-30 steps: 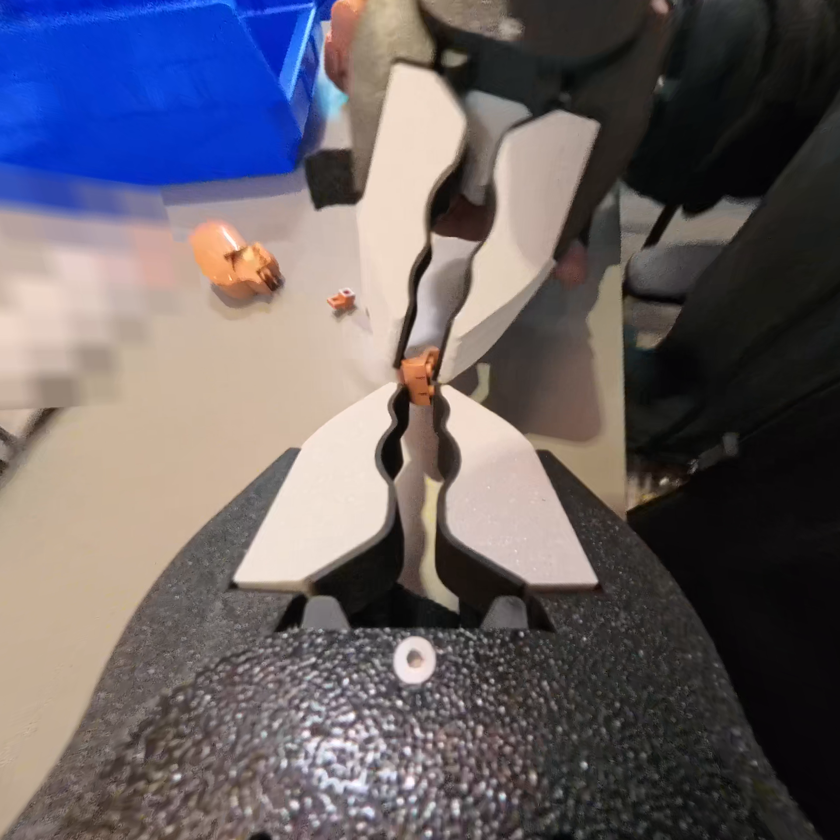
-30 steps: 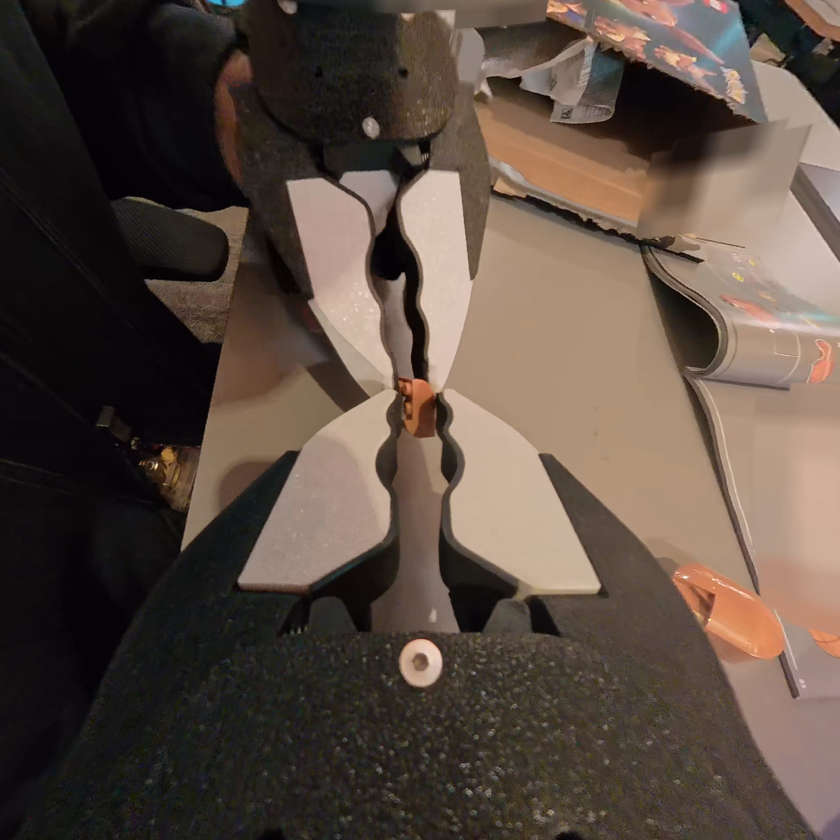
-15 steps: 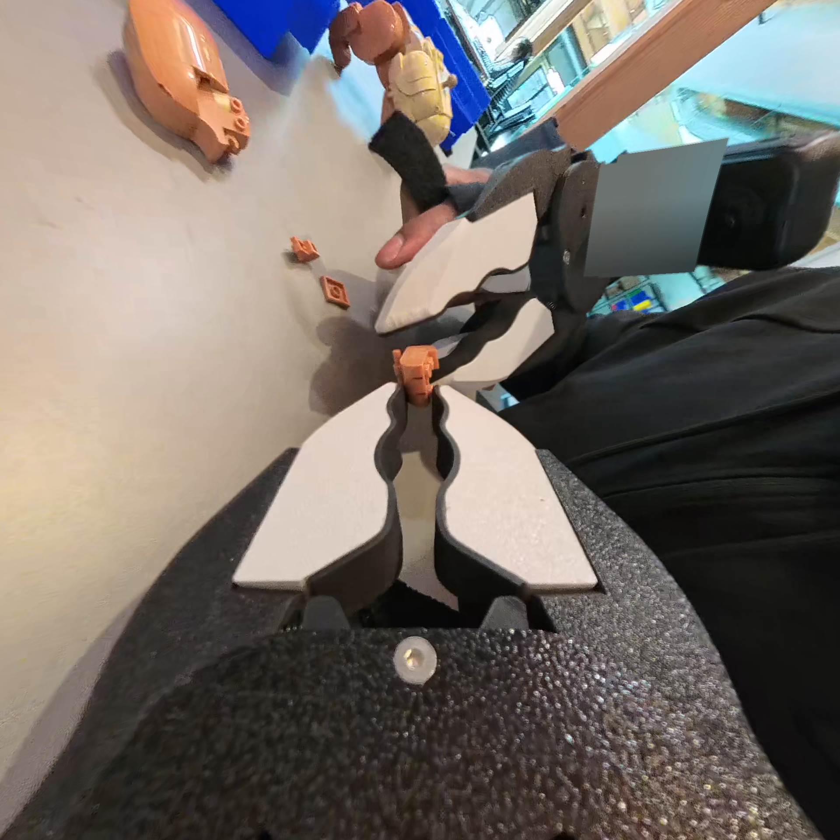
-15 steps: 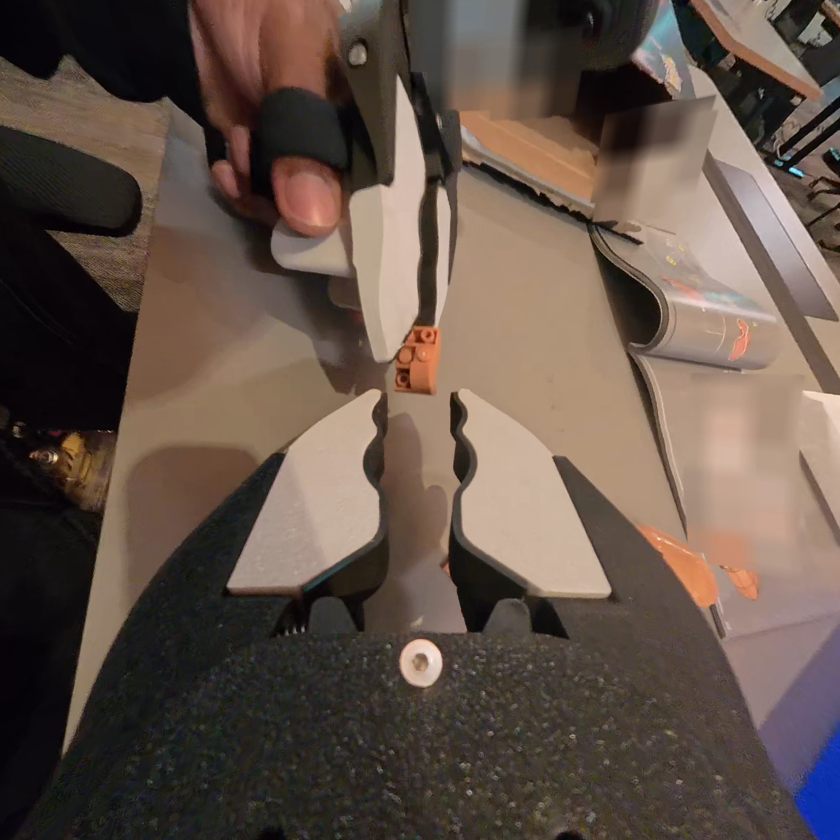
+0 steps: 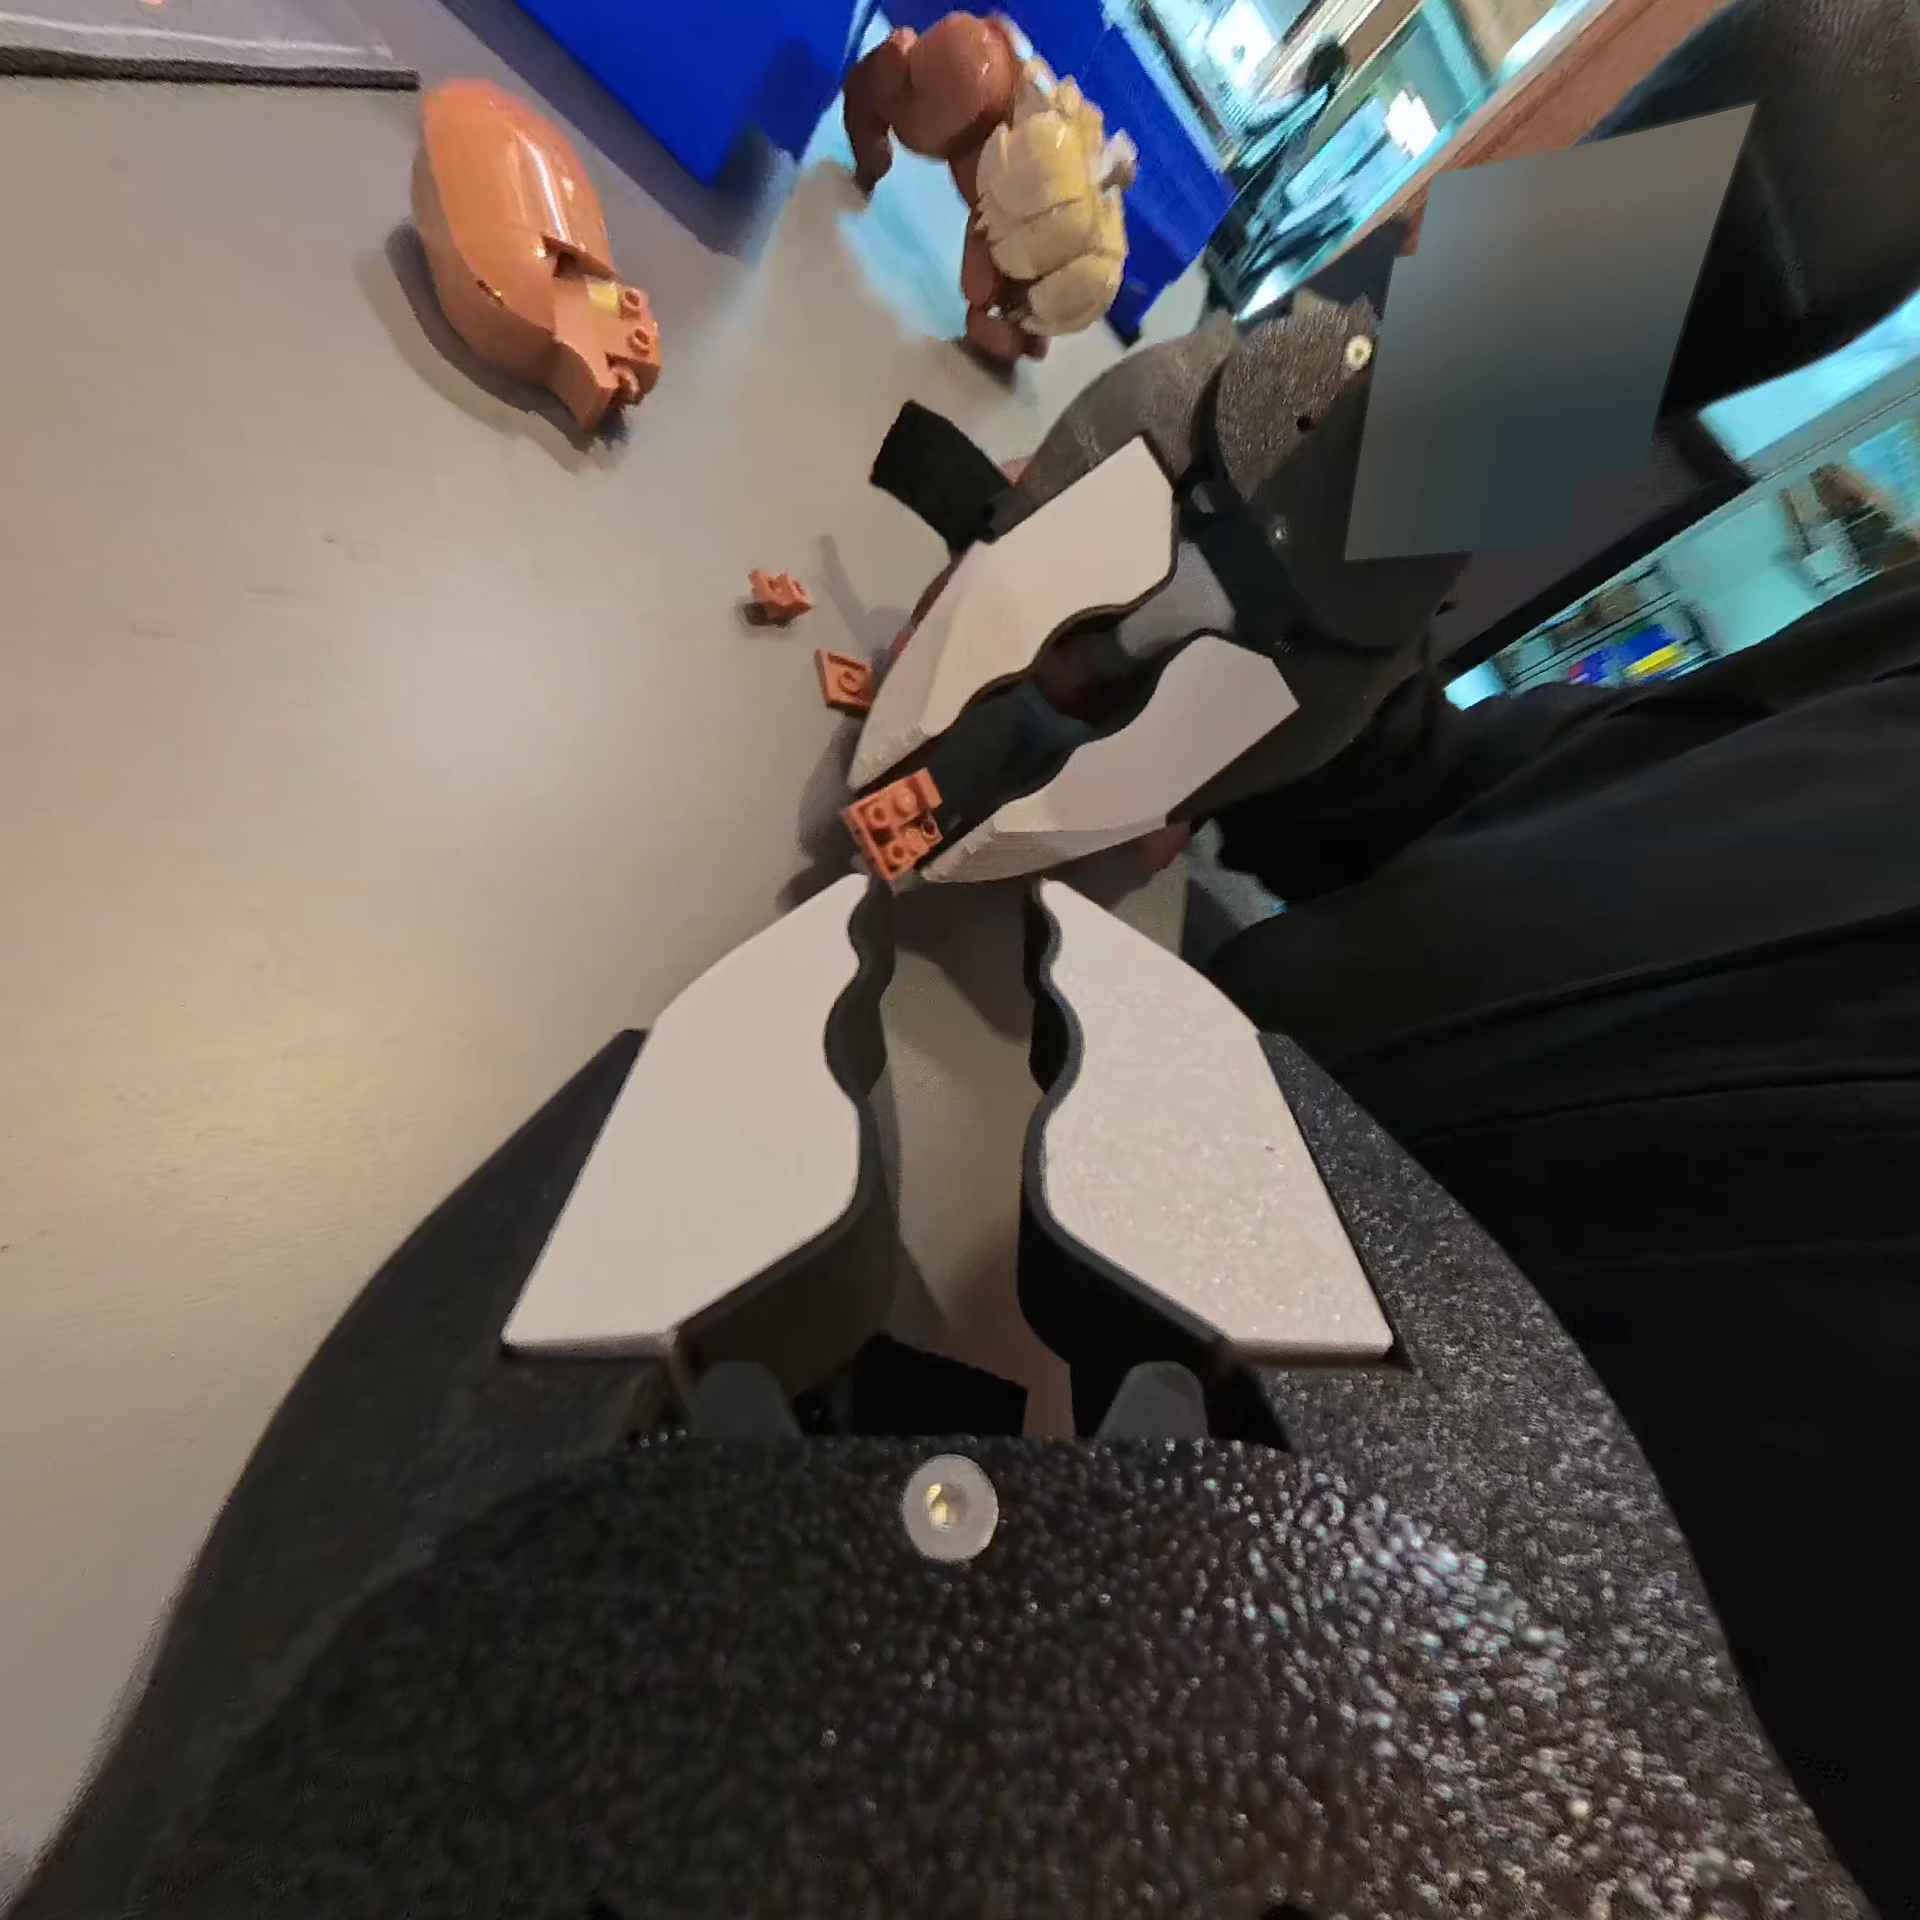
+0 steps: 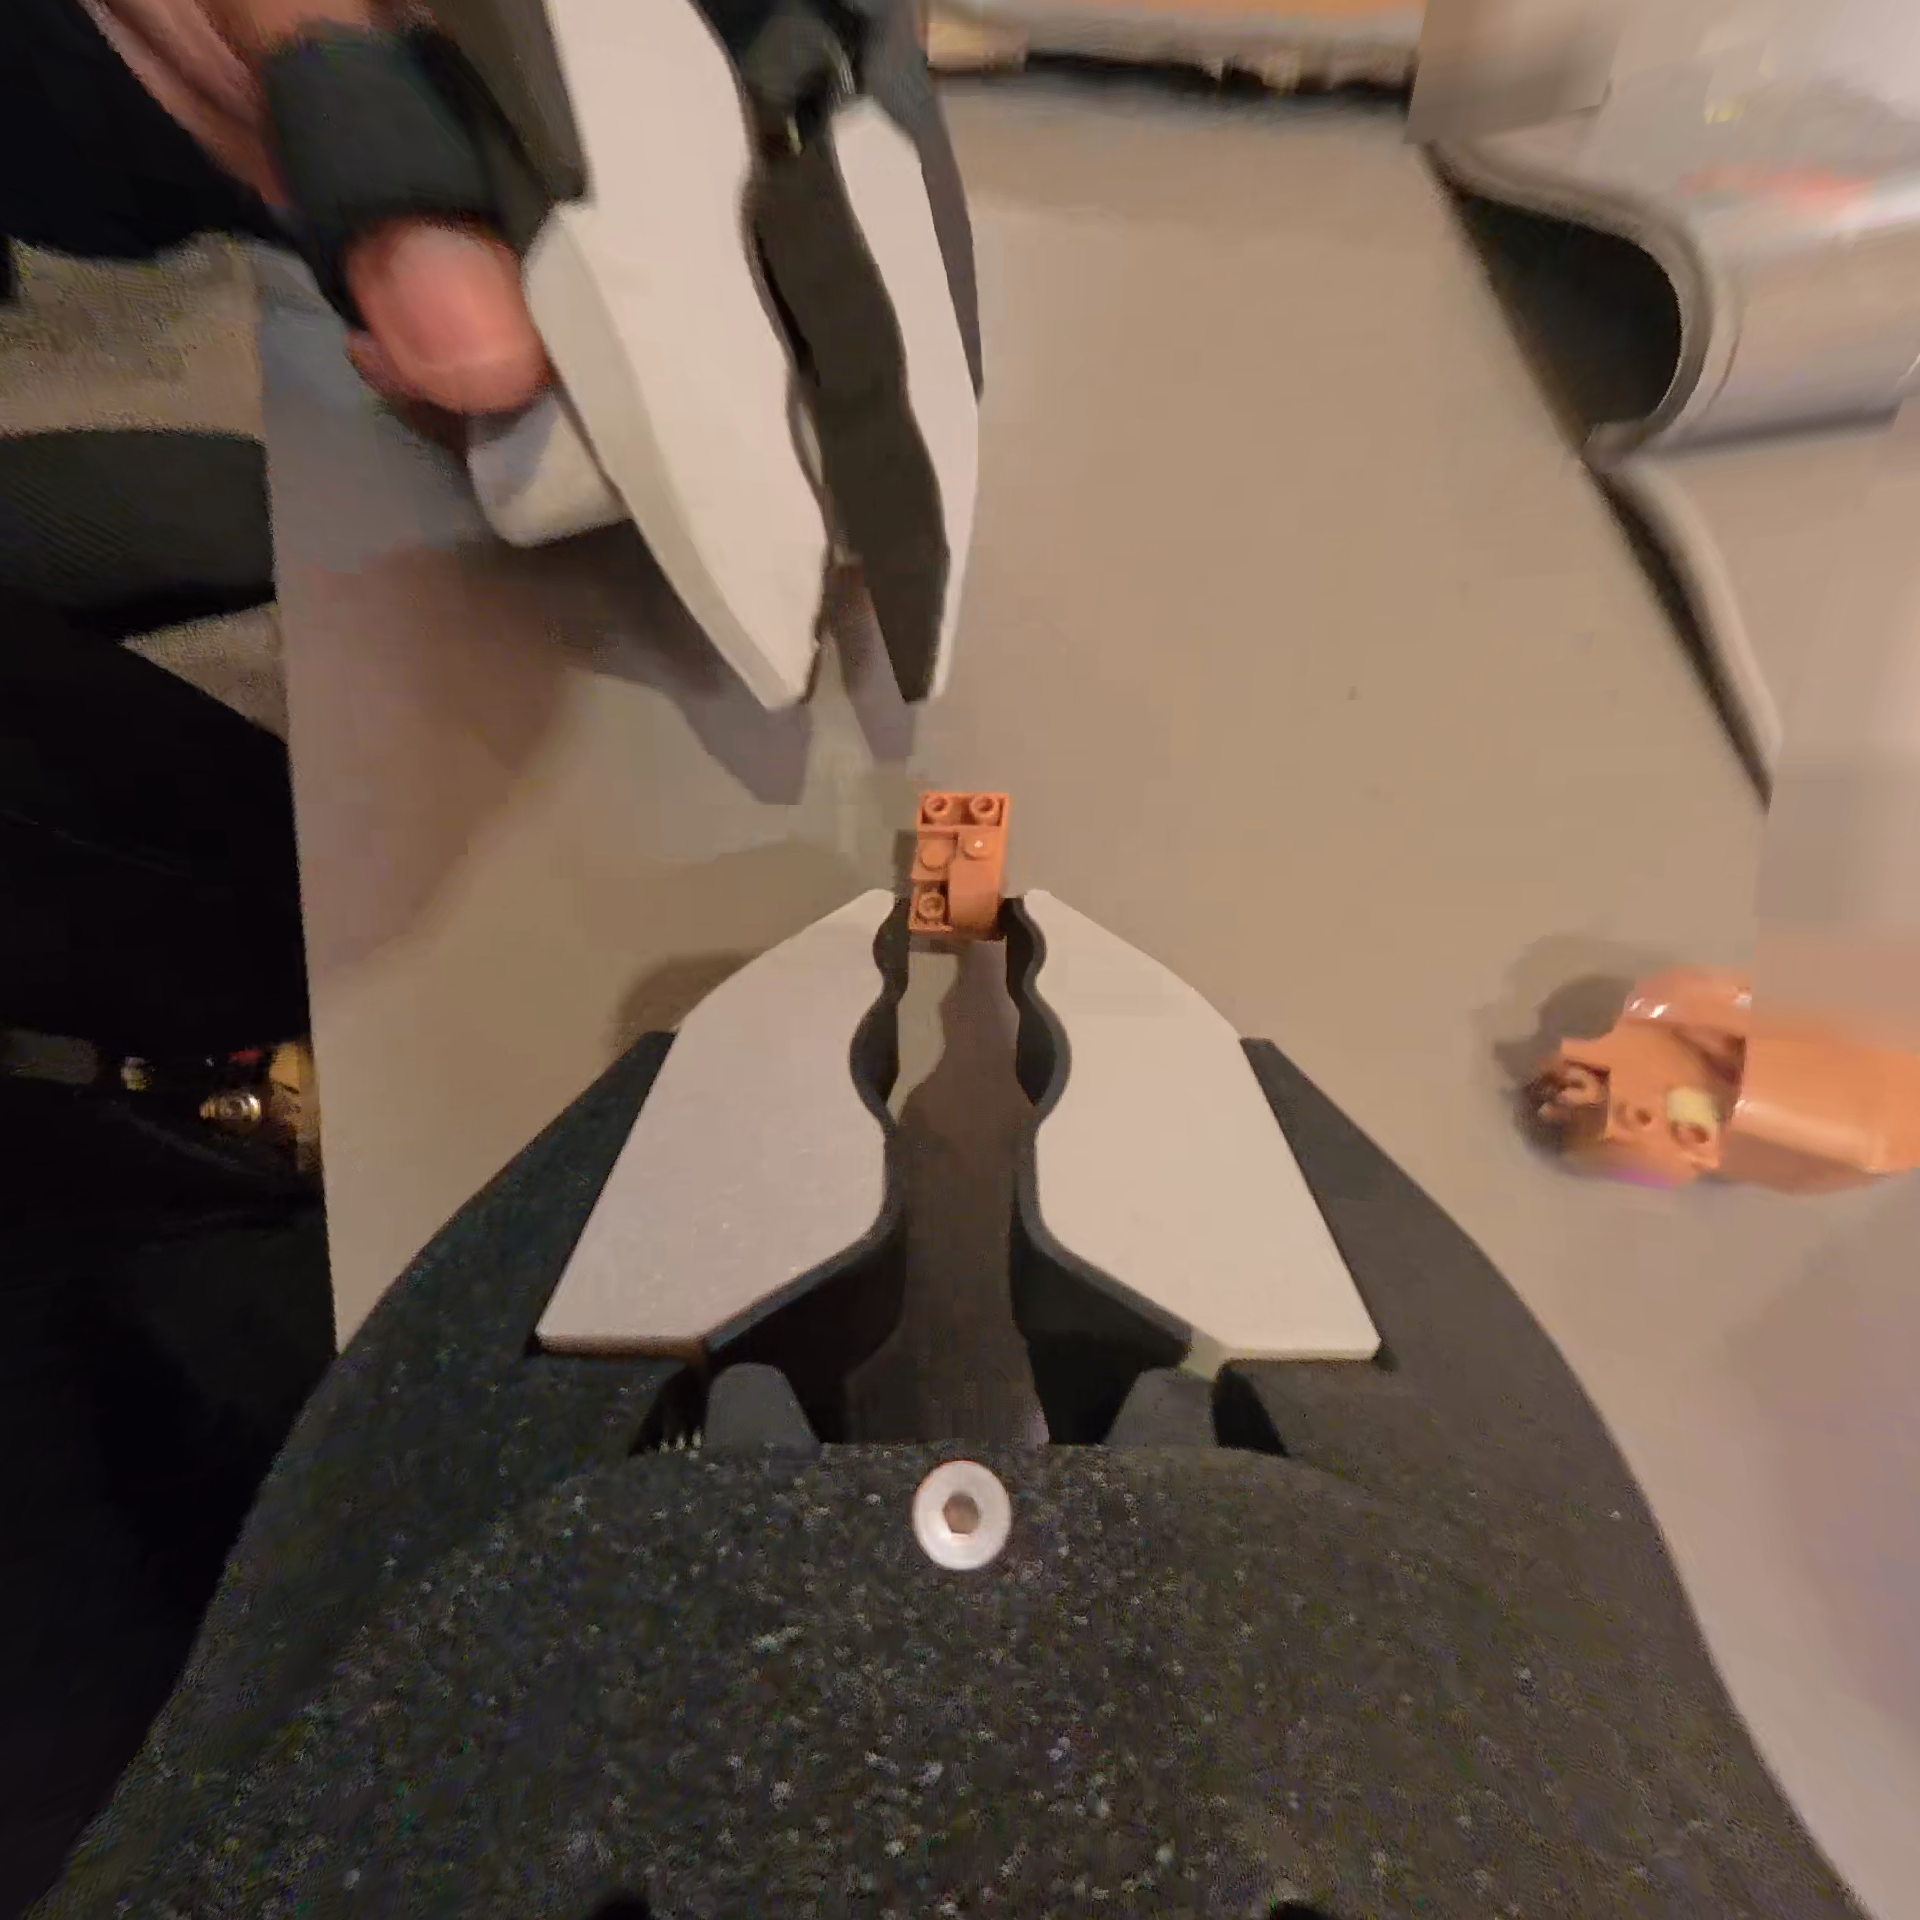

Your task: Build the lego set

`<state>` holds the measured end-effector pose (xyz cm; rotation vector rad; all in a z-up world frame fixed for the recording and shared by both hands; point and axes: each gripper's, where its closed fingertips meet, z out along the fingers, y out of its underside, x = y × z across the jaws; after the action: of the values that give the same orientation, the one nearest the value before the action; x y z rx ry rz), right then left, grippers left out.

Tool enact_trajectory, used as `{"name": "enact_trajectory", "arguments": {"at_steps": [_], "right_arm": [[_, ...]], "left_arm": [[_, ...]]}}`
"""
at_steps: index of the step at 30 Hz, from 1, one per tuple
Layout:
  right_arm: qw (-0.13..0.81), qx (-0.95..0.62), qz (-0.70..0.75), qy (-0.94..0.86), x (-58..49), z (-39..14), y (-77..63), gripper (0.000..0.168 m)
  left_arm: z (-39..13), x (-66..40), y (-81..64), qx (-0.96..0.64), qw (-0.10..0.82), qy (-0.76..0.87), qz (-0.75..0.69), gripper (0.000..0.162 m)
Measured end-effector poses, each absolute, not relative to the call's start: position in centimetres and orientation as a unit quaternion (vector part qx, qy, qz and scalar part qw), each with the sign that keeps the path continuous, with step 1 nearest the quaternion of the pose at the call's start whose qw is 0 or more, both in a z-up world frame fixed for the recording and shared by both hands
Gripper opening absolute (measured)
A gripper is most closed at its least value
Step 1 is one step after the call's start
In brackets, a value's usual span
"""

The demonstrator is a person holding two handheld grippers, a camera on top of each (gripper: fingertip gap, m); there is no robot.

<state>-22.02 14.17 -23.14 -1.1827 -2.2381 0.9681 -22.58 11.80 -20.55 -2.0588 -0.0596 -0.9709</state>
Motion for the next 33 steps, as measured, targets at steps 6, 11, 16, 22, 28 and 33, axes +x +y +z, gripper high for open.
{"name": "enact_trajectory", "arguments": {"at_steps": [6, 11, 16, 22, 28, 33], "right_arm": [[0.207, -0.458, 0.309, -0.807, -21.6, -24.4, 15.1, 0.028], [0.236, -0.454, 0.358, -0.781, -20.6, -22.2, 17.0, 0.03], [0.262, -0.517, 0.297, -0.759, -21.0, -22.9, 22.4, 0.027], [0.24, -0.517, 0.268, -0.776, -22.1, -24.3, 22.0, 0.013], [0.232, -0.52, 0.281, -0.773, -22.7, -24.4, 21.8, 0.002], [0.226, -0.524, 0.306, -0.762, -22.8, -23.5, 21.2, 0.016]], "left_arm": [[-21.3, -22.4, 11.7, -0.845, 0.409, 0.004, -0.343, 0.024], [-20.8, -22.8, 11.5, -0.831, 0.429, -0.005, -0.354, 0.024], [-20.5, -22.7, 11.5, -0.825, 0.438, 0.0, -0.356, 0.024], [-20.3, -22.8, 11.4, -0.82, 0.449, 0.0, -0.355, 0.024], [-20.3, -22.7, 11.4, -0.821, 0.449, 0.008, -0.352, 0.024], [-20.2, -22.6, 11.4, -0.819, 0.45, 0.014, -0.355, 0.024]]}}
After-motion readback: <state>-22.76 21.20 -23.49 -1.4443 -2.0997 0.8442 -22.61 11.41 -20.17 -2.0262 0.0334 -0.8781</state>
